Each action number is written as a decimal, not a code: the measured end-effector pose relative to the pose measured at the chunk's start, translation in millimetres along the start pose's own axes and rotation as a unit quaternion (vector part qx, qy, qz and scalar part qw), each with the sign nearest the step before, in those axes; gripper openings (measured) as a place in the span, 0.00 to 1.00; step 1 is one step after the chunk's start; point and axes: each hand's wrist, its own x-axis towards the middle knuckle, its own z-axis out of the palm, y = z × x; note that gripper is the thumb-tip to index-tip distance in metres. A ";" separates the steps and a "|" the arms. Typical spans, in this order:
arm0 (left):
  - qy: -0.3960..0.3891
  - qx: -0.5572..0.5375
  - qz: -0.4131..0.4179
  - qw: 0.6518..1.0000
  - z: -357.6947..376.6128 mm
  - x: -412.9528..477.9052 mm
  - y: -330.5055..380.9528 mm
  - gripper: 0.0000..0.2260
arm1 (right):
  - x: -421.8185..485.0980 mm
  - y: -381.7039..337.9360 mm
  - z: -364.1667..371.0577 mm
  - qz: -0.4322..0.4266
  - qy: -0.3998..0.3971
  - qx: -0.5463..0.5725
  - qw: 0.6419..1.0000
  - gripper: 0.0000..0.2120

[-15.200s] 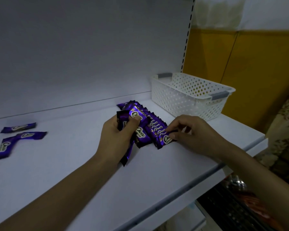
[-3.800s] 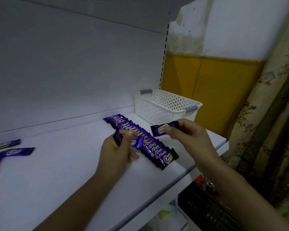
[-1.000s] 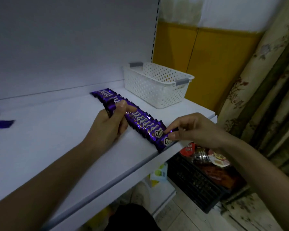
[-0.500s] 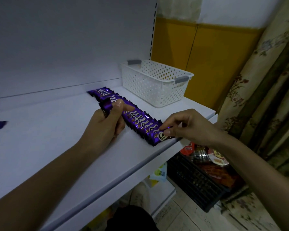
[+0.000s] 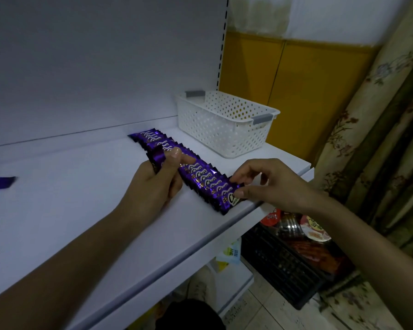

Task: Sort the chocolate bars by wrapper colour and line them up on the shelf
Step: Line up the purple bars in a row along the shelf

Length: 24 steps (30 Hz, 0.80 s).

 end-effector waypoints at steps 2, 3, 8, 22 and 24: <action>0.007 -0.001 0.002 1.000 -0.1 0.6 -1.3 0.21 | -1.0 0.8 -0.5 0.005 0.005 -0.003 1.000 0.08; 0.012 -0.002 0.004 1.000 0.4 1.0 -2.2 0.21 | -1.4 1.8 -0.6 0.009 0.009 -0.005 1.000 0.08; 0.024 -0.014 0.001 1.000 1.3 6.9 -9.4 0.16 | -2.5 7.3 -0.4 0.027 0.054 -0.010 0.998 0.10; 0.033 0.282 -0.001 0.959 -30.1 -7.2 9.6 0.15 | -4.4 -57.8 49.2 -0.028 0.124 -0.043 0.991 0.11; 0.011 0.422 0.010 0.907 -61.1 -20.2 13.8 0.16 | 2.8 -69.6 74.3 -0.059 0.089 -0.064 0.992 0.15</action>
